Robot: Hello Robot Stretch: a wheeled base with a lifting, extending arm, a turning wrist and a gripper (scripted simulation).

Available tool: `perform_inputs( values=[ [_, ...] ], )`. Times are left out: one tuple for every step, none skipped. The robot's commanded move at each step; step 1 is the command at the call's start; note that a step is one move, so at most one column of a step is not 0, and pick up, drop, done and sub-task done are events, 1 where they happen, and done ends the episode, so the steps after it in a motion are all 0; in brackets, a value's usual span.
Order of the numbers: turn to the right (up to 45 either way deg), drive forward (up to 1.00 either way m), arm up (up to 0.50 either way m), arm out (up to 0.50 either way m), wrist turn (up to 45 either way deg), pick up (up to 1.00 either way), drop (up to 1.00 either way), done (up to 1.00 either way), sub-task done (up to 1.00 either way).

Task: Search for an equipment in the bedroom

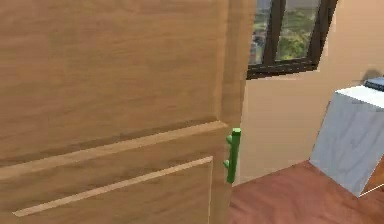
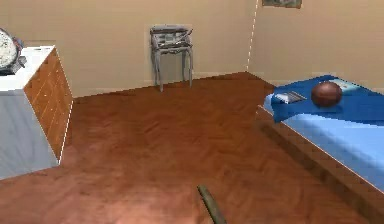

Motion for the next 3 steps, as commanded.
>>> perform_inputs(
  values=[
    [45.0, 0.00, 0.00, 0.00, 0.0, 0.00, 0.00, 0.00, 0.00],
    [21.0, 0.00, 0.00, 0.00, 0.0, 0.00, 0.00, 0.00, 0.00],
    [0.0, 1.00, 0.00, 0.00, 0.0, 0.00, 0.00, 0.00, 0.00]
  ],
)
